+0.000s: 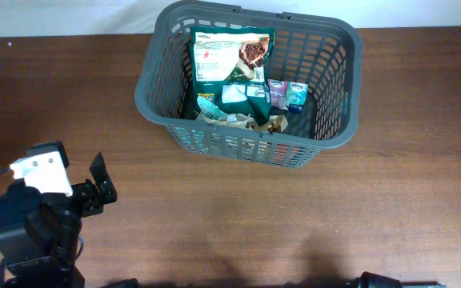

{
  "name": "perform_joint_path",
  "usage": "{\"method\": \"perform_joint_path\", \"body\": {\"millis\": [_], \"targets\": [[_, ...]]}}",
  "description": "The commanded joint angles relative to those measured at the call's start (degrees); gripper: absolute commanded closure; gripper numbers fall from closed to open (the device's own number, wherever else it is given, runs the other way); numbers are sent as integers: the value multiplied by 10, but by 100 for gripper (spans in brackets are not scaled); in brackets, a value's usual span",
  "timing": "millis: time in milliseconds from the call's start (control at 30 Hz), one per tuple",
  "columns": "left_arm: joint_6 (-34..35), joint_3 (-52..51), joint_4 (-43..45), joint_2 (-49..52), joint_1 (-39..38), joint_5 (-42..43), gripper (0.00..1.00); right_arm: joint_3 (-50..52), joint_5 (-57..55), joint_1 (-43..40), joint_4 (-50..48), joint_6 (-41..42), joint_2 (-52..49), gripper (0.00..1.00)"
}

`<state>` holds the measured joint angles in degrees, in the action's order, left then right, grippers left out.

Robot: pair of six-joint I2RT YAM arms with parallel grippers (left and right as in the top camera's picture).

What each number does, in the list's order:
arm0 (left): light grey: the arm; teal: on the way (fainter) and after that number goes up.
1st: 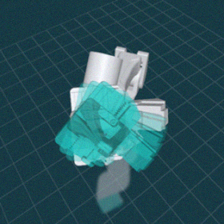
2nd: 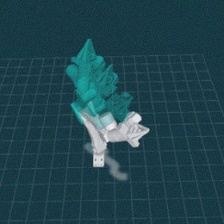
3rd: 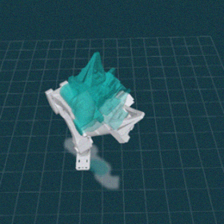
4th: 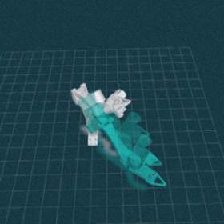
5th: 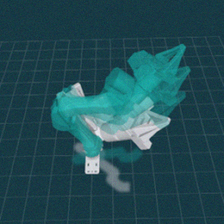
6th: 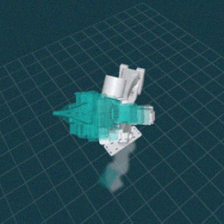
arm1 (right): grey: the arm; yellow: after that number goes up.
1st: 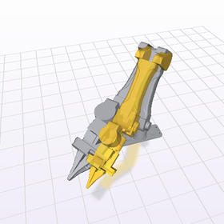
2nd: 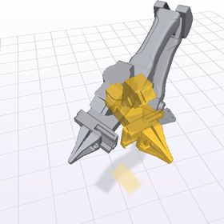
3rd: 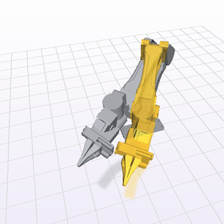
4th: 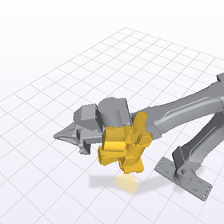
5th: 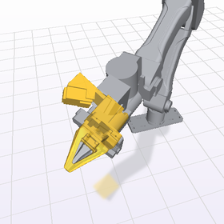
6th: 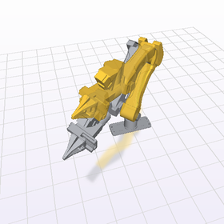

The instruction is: Pack container

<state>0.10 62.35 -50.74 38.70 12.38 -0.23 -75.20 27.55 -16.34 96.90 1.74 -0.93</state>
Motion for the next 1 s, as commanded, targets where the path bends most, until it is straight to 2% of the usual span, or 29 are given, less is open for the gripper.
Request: {"method": "perform_joint_path", "body": {"millis": [0, 967], "targets": [[8, -5, 2, -5, -2, 9, 1, 28, 18, 11, -15, 7, 6, 1], [8, -5, 2, -5, -2, 9, 1, 45, 23, 24, -26, 7, 6, 1]]}}
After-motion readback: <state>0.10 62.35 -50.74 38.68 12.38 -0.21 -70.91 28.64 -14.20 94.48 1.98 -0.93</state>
